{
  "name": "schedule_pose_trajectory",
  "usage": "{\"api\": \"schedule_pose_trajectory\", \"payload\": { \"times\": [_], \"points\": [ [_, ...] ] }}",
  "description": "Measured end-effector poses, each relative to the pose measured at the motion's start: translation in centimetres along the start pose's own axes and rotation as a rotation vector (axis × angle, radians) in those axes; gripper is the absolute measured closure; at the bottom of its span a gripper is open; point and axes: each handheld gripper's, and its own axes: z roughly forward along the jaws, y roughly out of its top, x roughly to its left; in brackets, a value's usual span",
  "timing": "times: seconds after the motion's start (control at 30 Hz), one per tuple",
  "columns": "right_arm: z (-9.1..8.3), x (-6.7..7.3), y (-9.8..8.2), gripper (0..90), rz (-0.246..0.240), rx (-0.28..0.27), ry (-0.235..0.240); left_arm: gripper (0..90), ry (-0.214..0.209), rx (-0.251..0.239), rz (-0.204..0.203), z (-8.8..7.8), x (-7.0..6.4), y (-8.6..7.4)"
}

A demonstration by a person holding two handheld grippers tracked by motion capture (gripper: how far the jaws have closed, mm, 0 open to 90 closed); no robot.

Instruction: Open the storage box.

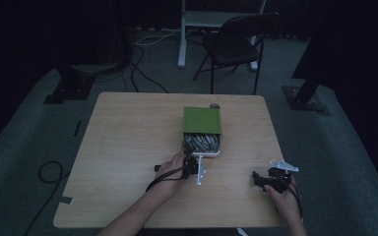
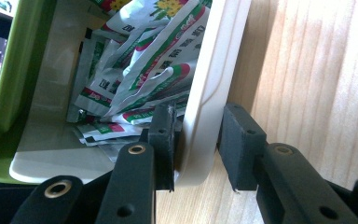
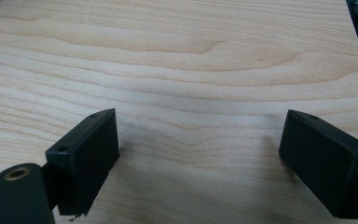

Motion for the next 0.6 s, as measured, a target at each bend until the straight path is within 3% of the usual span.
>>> {"api": "schedule_pose_trajectory", "payload": {
  "times": [0.6],
  "points": [
    [0.0, 0.0, 0.0, 11.4, 0.0, 0.0, 0.0, 68.5, -0.008, -0.006, 0.0, -1.2, -0.8, 0.1]
  ]
}}
